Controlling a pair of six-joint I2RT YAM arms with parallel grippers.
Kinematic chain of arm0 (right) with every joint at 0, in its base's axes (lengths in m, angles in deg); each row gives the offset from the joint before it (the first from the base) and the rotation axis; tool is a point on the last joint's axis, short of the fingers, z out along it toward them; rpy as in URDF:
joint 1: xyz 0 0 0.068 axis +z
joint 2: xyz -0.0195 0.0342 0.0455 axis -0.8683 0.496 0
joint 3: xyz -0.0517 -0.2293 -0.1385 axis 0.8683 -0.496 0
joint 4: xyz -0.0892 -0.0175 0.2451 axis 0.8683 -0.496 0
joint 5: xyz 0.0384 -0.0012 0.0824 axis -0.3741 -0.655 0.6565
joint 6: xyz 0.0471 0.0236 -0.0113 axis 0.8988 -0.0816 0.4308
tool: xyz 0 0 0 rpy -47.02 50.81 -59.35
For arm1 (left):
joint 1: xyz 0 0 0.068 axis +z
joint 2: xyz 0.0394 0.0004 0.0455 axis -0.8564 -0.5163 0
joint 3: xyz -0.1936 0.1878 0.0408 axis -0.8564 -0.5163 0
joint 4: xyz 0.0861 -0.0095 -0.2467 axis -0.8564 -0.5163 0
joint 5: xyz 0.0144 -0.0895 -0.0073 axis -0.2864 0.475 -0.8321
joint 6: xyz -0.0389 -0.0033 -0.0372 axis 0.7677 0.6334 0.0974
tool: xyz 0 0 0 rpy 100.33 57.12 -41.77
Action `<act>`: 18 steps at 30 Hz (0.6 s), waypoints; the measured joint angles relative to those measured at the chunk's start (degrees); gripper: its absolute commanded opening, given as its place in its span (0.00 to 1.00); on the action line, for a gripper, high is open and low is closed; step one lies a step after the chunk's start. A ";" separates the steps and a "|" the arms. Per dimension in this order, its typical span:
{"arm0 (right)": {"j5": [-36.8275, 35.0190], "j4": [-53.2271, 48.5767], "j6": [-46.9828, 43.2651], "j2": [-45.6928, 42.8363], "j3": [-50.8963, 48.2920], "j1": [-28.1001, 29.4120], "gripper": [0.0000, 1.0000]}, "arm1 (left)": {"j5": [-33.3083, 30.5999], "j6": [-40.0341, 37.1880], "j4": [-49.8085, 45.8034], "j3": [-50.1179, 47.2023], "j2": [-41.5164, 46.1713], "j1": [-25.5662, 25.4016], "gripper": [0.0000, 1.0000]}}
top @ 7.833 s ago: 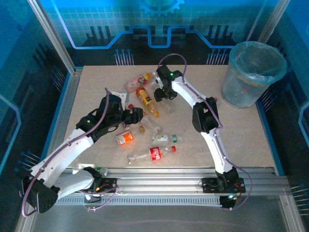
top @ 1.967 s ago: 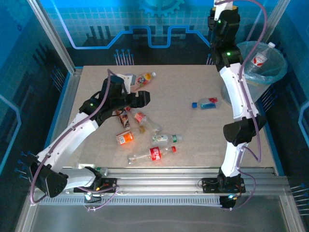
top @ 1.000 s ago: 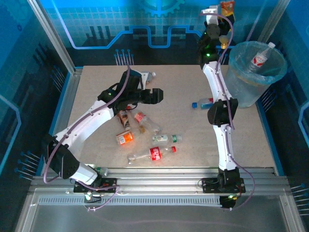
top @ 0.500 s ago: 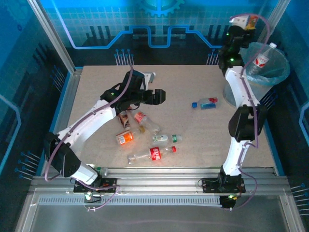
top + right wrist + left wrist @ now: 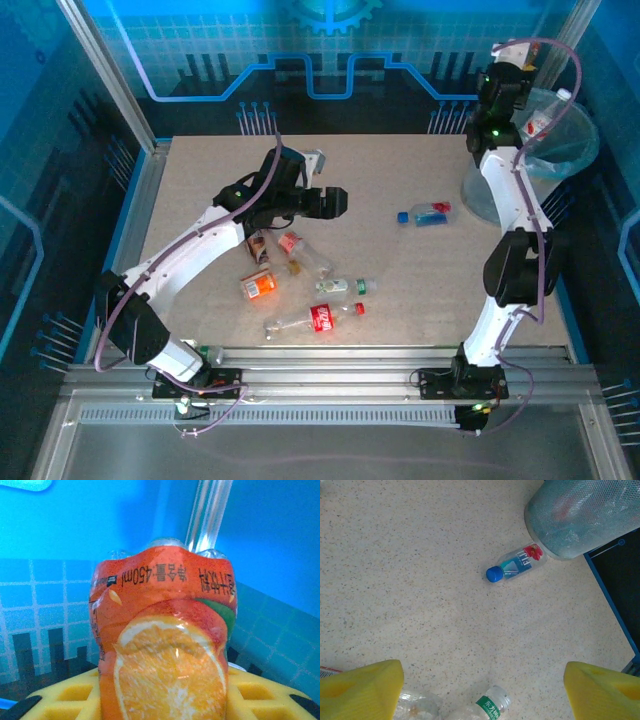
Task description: Put the plastic bottles in the bin
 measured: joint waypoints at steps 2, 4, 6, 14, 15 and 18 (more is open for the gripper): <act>0.04 0.87 0.87 -2.05 -2.71 -1.18 0.43 | -0.02 0.00 -0.17 0.00 0.00 0.00 0.85; 0.94 1.22 2.32 -4.50 -5.66 -3.30 0.43 | -0.04 -0.02 -0.22 0.00 0.00 0.00 0.85; 1.92 1.22 3.23 -6.19 -7.69 -5.53 0.44 | -0.04 -0.02 -0.22 0.00 0.00 0.00 0.85; 7.98 2.27 3.63 -9.25 -12.68 -11.26 0.64 | -0.48 0.00 -1.01 1.22 -0.15 -1.42 0.85; 9.07 2.12 3.72 -9.35 -12.96 -11.52 0.68 | -0.48 0.02 -0.81 1.07 -0.15 -1.86 0.85; 12.44 0.96 4.92 -9.38 -12.98 -11.96 0.80 | -0.63 0.17 0.90 -0.11 -0.11 -2.73 0.85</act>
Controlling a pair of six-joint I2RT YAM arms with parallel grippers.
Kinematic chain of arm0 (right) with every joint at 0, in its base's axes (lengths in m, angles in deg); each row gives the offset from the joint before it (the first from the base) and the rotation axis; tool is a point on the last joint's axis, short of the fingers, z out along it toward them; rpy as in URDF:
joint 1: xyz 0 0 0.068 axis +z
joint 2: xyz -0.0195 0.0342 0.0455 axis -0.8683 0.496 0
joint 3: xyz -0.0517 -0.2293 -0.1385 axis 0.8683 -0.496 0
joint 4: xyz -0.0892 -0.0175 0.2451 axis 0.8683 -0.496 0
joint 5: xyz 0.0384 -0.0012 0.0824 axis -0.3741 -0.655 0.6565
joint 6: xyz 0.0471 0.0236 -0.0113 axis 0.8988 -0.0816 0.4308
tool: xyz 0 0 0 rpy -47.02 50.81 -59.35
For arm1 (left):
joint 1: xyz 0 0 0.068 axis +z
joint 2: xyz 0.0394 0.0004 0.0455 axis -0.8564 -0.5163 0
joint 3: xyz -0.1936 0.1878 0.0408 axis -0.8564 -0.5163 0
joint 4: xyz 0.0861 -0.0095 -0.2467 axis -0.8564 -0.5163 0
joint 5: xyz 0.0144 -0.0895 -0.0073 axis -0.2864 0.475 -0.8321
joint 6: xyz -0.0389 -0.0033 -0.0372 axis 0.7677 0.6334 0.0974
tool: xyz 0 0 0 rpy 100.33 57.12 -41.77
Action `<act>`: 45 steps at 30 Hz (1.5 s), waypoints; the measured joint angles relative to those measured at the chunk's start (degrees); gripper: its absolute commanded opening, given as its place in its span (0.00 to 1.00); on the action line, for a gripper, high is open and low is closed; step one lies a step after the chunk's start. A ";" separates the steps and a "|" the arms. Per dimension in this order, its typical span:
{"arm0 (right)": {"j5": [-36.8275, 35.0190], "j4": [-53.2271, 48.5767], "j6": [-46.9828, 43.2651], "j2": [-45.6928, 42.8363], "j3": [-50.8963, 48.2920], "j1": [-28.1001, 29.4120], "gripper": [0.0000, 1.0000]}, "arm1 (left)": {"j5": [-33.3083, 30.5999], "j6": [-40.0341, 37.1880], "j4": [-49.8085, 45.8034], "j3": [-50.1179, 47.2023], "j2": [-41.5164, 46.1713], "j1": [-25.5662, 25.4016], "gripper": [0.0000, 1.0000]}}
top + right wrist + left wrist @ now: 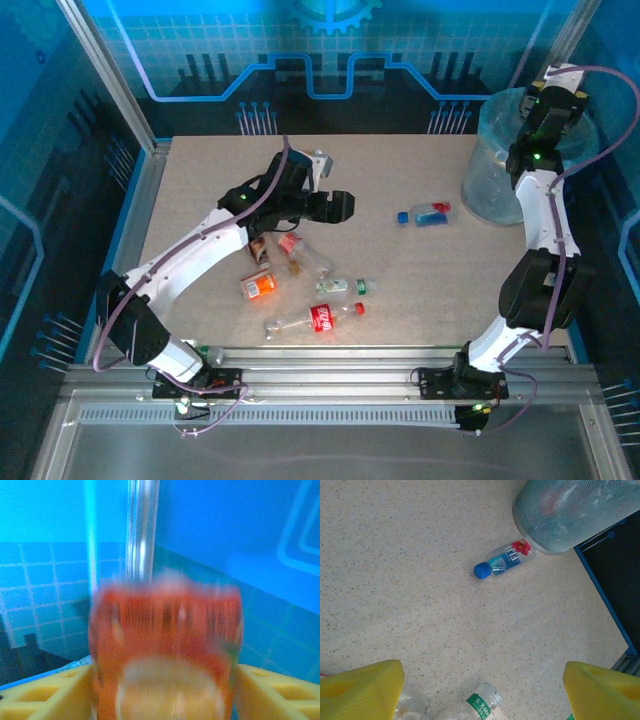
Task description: Put the plastic bottles in the bin
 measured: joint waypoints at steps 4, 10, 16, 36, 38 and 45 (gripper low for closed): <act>3.13 -1.55 1.75 -0.42 -0.11 -0.31 0.89 | -0.02 0.96 0.83 -2.14 0.00 -0.55 0.85; 6.03 -2.43 4.17 -3.32 -3.06 -0.17 0.88 | -0.48 1.01 0.70 -2.62 0.66 -1.01 0.85; 9.16 -6.01 6.14 -4.31 -4.02 2.32 0.82 | -1.36 1.05 1.01 -5.11 3.91 -1.07 0.85; 18.71 -52.61 11.58 8.85 22.67 6.56 0.80 | -2.78 1.49 3.43 -13.88 10.01 -1.07 0.85; 17.86 -55.25 10.84 11.32 24.70 6.99 0.79 | -2.89 1.55 3.91 -15.08 10.69 -1.07 0.85; 14.91 -61.79 8.07 16.87 32.85 8.72 0.58 | -3.93 2.60 4.52 -18.64 13.51 -1.07 0.85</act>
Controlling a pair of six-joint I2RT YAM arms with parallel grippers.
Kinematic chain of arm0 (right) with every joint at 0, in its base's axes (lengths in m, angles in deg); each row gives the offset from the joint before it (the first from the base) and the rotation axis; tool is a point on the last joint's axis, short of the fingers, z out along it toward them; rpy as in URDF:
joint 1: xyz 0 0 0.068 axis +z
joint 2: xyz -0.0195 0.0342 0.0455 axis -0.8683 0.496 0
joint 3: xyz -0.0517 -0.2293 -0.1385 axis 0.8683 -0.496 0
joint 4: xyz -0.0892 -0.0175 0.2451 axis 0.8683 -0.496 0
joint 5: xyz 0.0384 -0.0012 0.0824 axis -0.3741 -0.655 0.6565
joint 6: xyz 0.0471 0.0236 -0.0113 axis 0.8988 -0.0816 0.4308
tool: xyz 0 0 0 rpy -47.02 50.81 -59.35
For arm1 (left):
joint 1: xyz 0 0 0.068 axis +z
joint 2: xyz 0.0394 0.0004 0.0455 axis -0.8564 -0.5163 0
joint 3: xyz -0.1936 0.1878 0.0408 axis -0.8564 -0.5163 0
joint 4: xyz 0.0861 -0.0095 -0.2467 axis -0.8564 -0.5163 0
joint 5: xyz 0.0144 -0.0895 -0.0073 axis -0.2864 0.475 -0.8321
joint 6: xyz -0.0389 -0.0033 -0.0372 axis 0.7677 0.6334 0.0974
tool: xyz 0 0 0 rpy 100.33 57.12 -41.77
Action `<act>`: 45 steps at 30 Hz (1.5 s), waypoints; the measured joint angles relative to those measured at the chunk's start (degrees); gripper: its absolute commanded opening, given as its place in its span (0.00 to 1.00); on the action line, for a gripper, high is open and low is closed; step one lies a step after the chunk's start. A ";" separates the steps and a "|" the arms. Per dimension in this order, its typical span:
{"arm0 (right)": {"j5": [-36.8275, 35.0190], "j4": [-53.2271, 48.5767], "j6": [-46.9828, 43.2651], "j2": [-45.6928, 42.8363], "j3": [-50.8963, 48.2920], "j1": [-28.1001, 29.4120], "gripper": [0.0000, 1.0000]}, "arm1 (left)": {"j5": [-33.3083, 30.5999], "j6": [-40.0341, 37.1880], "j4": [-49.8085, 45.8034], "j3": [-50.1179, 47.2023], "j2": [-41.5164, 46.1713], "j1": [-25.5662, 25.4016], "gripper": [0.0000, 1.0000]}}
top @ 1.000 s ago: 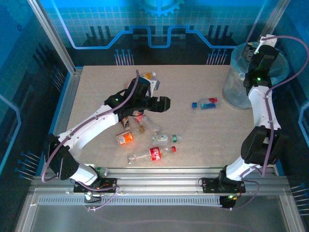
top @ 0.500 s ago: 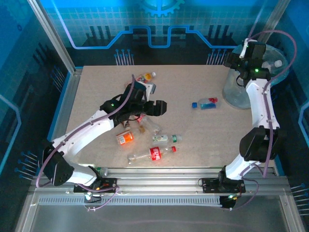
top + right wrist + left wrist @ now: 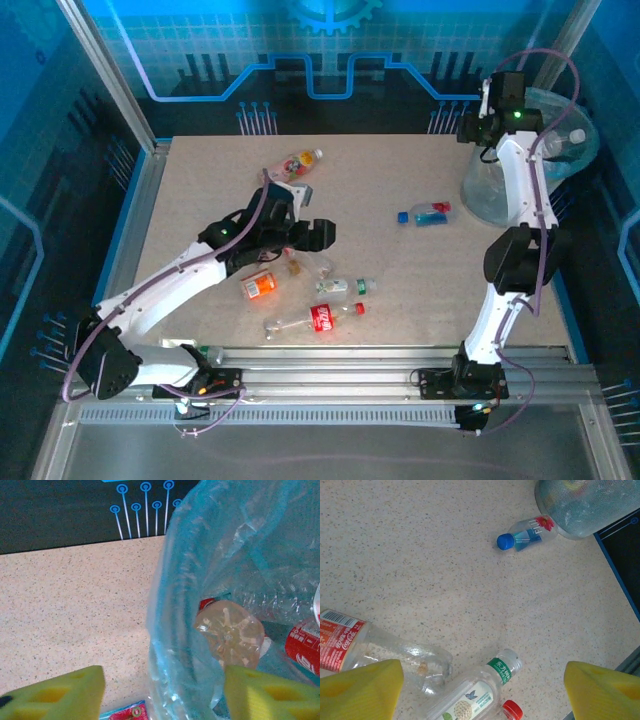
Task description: Put the plastic bottles in the bin
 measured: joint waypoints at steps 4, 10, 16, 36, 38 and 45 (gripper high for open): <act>-1.53 -1.49 -1.42 0.20 1.44 1.14 0.51 | -0.72 -0.04 0.09 -0.20 0.76 0.00 0.86; -1.97 -3.96 -3.04 1.11 4.33 2.29 0.53 | -1.53 -0.13 0.07 -0.20 1.09 0.00 0.86; -1.92 -7.74 -3.61 5.33 10.91 2.01 0.49 | -1.73 -0.09 0.31 -0.48 1.27 0.00 0.86; 0.68 -9.79 -3.67 7.82 13.33 0.90 0.06 | -2.12 -0.09 0.44 -1.01 1.31 0.00 0.86; 1.20 -10.27 -3.78 7.82 13.57 1.03 0.06 | -2.14 -0.11 0.44 -1.01 1.31 0.00 0.86; 2.84 -10.67 -3.85 7.80 13.68 3.21 0.06 | -2.29 -0.20 0.42 -1.01 1.31 0.00 0.86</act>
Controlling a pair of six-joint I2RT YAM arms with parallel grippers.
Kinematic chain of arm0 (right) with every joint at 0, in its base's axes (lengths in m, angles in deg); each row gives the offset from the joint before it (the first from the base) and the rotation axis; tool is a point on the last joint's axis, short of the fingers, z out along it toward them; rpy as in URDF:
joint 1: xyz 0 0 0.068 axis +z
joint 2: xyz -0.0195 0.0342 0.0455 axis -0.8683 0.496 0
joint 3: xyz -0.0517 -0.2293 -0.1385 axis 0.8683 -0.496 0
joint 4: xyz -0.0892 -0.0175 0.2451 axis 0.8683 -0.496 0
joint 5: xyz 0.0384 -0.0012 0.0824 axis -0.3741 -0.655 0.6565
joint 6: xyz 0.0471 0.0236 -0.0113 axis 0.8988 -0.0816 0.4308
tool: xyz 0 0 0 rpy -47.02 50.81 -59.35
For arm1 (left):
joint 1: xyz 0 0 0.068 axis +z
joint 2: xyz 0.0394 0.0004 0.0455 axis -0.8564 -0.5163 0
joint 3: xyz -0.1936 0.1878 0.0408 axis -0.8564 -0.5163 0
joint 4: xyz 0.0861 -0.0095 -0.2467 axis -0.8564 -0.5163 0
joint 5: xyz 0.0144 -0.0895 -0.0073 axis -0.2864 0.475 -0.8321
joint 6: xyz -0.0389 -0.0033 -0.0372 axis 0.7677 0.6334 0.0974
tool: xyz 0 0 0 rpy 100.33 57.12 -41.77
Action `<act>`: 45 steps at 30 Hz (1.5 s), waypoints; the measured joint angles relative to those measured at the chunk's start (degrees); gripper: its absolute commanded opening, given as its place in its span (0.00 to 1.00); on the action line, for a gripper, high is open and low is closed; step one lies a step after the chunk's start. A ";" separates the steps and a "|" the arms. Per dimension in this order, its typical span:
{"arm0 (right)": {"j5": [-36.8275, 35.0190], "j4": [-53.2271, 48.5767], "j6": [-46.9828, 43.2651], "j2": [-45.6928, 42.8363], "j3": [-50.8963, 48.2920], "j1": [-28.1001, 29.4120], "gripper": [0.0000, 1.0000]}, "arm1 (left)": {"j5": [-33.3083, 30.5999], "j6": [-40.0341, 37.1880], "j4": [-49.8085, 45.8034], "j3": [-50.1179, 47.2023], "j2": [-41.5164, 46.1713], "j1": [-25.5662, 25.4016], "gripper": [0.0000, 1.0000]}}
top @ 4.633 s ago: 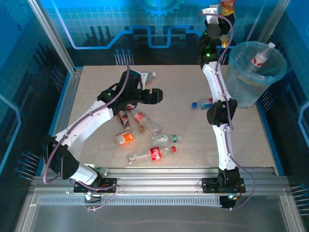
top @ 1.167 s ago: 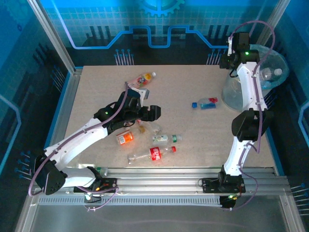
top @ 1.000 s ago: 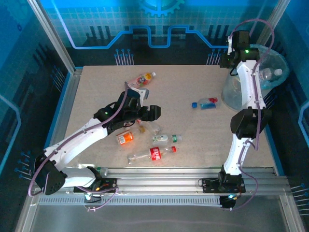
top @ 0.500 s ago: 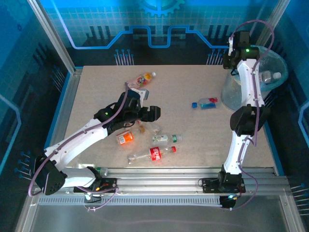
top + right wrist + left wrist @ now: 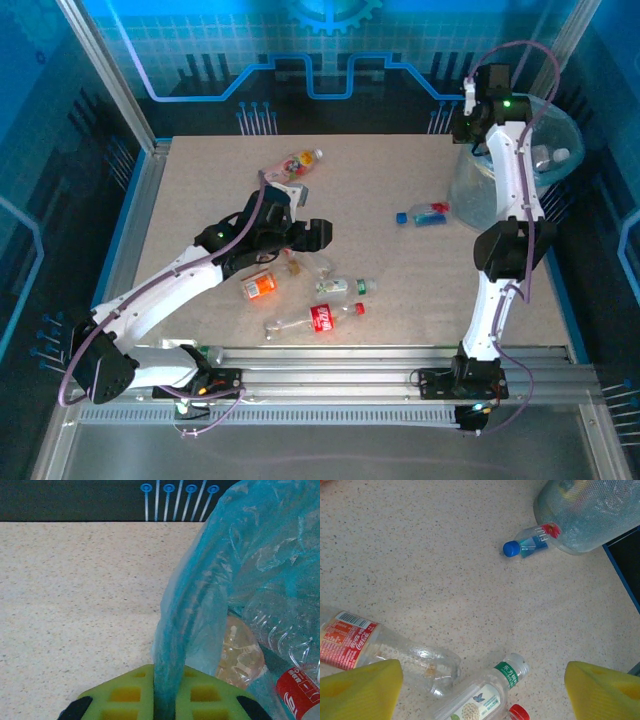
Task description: Put the plastic bottles in the bin
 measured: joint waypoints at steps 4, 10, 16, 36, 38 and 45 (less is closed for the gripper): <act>1.29 -0.02 0.02 0.00 0.04 3.02 0.06 | -0.28 -0.07 -0.20 0.00 0.22 0.00 0.86; 3.32 -0.26 0.48 -0.22 0.00 8.76 0.06 | -0.76 -0.04 -0.48 0.00 1.62 0.00 0.86; 5.16 -0.31 1.66 -2.03 -2.47 13.90 0.08 | -1.38 -0.07 -1.25 0.00 3.13 0.00 0.86; -5.44 2.14 4.28 -25.55 -15.06 28.11 0.80 | -12.87 -2.82 -4.63 -0.15 9.66 1.25 0.88; -7.02 3.85 3.89 -30.60 -20.57 32.70 0.79 | -15.30 -2.89 -4.33 -1.53 11.43 2.36 0.88; 1.03 9.01 3.85 -26.38 -28.96 44.41 0.75 | -21.14 -1.27 -4.90 -10.34 16.81 8.59 0.89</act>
